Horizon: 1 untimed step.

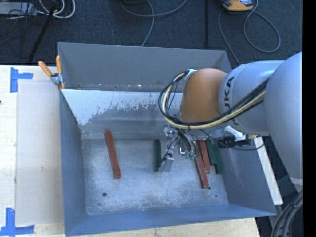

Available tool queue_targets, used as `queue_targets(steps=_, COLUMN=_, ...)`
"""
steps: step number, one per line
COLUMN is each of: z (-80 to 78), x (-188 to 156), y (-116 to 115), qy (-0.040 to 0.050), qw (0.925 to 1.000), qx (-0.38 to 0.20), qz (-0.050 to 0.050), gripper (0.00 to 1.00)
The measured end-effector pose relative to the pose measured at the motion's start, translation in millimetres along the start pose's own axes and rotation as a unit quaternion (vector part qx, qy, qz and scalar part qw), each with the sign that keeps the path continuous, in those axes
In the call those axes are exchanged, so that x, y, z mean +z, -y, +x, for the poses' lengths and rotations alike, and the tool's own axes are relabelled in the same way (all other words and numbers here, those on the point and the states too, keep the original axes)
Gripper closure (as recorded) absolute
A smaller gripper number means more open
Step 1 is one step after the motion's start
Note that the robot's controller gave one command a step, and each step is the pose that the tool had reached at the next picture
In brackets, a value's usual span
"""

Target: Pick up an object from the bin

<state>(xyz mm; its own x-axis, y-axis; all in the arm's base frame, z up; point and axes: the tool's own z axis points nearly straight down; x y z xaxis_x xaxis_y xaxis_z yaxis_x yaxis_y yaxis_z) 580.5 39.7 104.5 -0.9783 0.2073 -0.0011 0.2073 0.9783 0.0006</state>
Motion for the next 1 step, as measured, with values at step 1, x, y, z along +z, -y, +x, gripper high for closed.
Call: queue_targets(steps=1, z=-23.7, x=35.6, y=-18.4, qy=-0.0003, qw=0.9905, qx=0.138, qz=0.0, gripper=0.0)
